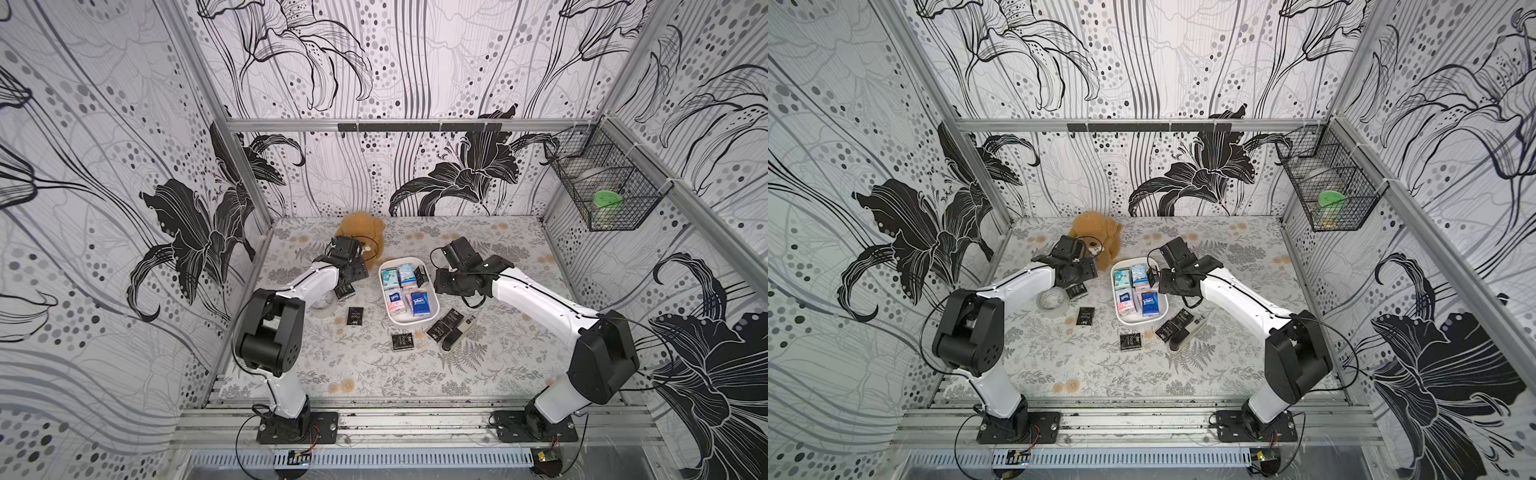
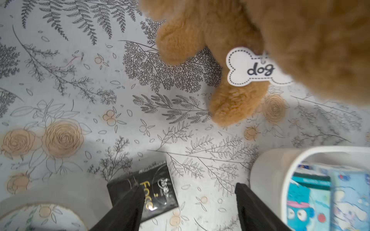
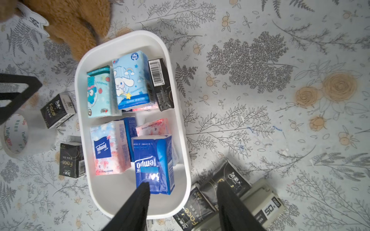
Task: Put the pocket tissues into the storage box
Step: Pick up the pocket tissues from the center of the board.
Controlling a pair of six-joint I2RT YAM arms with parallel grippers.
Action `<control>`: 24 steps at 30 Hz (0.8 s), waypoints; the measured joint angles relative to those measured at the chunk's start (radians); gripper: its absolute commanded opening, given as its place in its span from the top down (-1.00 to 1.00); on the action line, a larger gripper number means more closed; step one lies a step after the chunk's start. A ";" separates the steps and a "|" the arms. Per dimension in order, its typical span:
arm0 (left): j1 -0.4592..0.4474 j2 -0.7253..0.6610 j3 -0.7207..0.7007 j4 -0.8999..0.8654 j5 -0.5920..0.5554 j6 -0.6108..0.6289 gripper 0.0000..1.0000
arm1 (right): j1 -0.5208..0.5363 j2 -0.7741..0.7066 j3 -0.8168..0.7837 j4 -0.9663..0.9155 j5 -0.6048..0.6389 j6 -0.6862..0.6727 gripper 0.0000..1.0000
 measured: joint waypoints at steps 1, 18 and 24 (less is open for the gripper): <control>0.007 0.025 0.018 -0.005 0.002 0.015 -0.52 | 0.000 -0.004 0.000 0.000 0.000 0.002 -0.19; 0.077 0.126 0.014 -0.036 0.105 0.106 -0.52 | 0.000 -0.039 -0.033 0.004 0.027 0.006 -0.20; 0.077 0.094 -0.043 -0.025 0.141 0.085 -0.52 | 0.000 -0.039 -0.034 0.005 0.032 0.006 -0.20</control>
